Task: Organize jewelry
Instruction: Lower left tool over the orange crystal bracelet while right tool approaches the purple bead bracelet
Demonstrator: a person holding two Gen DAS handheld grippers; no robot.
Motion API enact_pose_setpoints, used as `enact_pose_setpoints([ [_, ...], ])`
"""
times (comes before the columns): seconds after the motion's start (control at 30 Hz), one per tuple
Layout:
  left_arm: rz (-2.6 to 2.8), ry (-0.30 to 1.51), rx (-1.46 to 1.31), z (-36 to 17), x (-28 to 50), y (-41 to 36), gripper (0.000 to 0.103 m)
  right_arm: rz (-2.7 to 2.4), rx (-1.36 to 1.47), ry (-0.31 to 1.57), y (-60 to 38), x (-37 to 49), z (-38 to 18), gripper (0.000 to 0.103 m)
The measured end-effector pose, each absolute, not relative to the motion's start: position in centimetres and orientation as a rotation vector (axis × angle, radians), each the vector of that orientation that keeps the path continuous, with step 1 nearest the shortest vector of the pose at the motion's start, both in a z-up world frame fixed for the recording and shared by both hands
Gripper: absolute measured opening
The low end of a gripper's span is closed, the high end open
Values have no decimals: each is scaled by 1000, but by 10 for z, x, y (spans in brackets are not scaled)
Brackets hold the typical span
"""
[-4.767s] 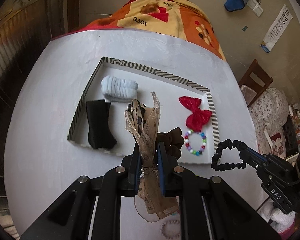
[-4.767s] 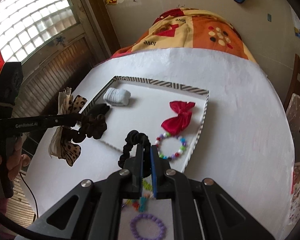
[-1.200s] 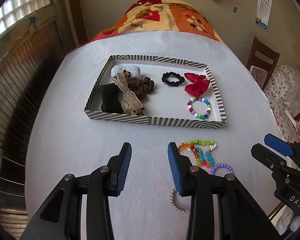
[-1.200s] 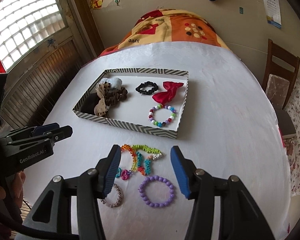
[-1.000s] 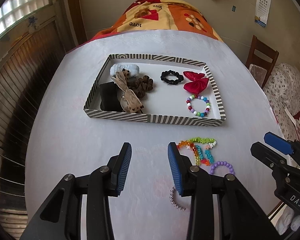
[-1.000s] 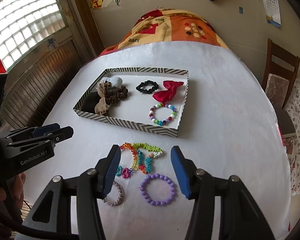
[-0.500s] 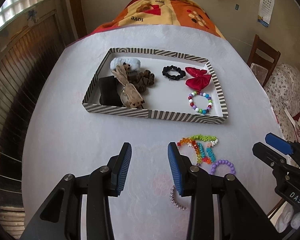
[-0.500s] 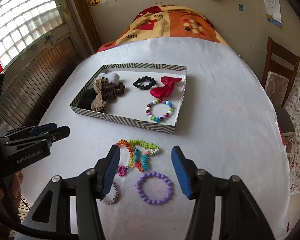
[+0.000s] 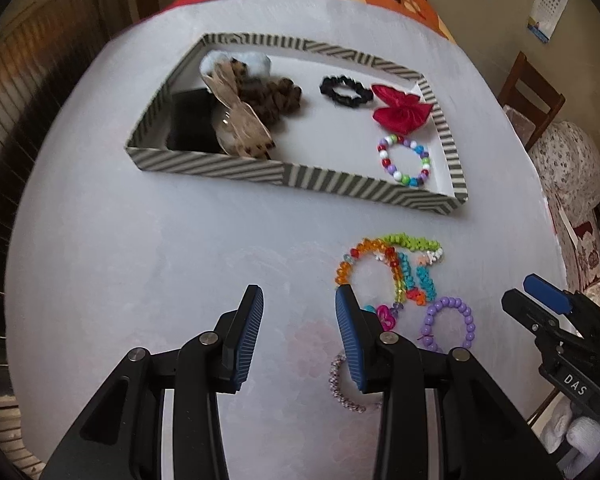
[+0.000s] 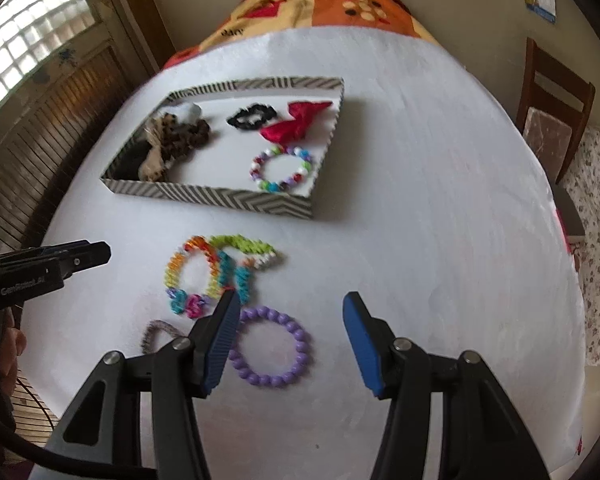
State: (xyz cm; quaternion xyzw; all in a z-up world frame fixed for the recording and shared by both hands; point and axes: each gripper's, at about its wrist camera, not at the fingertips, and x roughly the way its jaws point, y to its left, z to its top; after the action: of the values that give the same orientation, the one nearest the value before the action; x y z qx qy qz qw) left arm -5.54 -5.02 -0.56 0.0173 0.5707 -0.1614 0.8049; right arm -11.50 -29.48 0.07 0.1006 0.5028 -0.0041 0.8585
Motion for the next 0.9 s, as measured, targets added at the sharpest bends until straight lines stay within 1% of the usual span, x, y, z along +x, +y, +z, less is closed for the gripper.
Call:
enact_pose_setpoints([
  [0.33, -391, 1304, 32, -36, -54, -75, 29, 17, 190, 1094, -295, -99, -10, 56],
  [0.9, -376, 1328, 102, -57, -43, -96, 29, 49, 174, 1128, -296, -78, -20, 56],
])
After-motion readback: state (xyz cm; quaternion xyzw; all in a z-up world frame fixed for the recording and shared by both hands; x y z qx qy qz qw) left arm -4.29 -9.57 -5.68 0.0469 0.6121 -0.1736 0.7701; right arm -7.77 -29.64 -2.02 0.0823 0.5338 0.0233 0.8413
